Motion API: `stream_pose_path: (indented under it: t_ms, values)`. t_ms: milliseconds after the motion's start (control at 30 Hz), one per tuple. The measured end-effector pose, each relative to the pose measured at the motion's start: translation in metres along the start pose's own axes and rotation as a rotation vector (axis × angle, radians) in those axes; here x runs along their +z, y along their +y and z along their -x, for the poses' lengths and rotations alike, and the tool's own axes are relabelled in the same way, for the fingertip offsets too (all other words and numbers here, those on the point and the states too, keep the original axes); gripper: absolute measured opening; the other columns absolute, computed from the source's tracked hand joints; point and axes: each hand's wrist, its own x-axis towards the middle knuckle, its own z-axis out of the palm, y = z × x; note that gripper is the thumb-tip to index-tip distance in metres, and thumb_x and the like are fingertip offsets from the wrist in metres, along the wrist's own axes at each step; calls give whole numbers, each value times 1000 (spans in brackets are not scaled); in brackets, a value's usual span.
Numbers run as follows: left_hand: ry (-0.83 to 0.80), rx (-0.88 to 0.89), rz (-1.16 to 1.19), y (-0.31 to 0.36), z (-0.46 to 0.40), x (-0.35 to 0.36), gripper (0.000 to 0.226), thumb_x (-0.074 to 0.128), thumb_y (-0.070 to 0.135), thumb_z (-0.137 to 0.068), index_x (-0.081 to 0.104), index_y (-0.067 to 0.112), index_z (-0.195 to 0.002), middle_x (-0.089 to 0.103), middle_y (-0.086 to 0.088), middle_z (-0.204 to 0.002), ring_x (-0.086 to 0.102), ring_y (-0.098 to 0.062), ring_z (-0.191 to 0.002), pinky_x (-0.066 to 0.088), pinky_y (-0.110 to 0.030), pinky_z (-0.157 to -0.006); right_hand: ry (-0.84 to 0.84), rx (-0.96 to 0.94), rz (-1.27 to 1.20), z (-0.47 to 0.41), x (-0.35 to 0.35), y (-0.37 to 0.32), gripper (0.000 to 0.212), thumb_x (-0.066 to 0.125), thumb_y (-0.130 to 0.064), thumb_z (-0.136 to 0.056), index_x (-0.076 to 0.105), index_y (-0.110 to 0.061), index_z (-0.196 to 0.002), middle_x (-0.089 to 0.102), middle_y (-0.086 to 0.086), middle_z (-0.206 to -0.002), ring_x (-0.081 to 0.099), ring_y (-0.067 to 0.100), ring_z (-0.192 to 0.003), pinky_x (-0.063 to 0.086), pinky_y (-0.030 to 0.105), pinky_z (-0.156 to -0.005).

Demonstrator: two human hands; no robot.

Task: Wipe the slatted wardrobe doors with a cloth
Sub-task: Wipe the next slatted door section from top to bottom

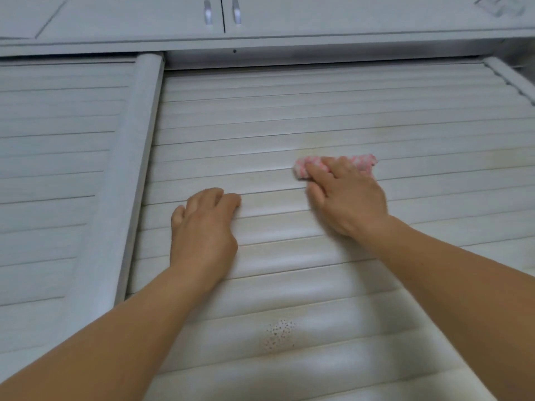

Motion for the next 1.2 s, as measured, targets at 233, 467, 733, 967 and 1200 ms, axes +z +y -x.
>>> stream_pose_path:
  t_ms: [233,467,733,967,1200]
  values:
    - [-176,52,-27,29,-26,11,71,35,-4,-83,25,31,-144,14,4,-154,2,-17,-143,3,-46,-115,-36,333,1,-5,0,26,45,26,-39,-97,36,-27,-139,30,6,-150,22,35,-137,23,53,-109]
    - [-137,56,-35,29,-24,13,63,34,0,-85,34,31,-140,22,3,-152,12,-19,-141,13,-47,-113,-141,-78,-160,-24,5,-58,45,23,-40,-99,30,-39,-144,9,-5,-159,0,26,-145,2,51,-115]
    - [-107,67,-83,27,-26,9,63,38,1,-85,37,35,-138,31,6,-145,23,-17,-135,20,-42,-111,-45,-51,-20,-39,4,3,44,26,-43,-97,32,-39,-141,29,-2,-151,21,26,-139,14,51,-113]
    - [-58,25,-4,34,-31,8,57,38,-2,-85,50,29,-131,41,3,-138,32,-21,-128,26,-32,-104,-38,278,39,-35,-5,65,46,22,-40,-98,37,-26,-139,34,6,-146,28,34,-132,27,49,-106]
    - [-50,29,-36,33,-28,11,57,39,1,-85,48,30,-134,39,1,-141,32,-23,-129,25,-34,-107,-83,50,-125,-45,6,-23,47,22,-43,-99,30,-34,-145,14,-3,-158,4,31,-144,4,53,-114]
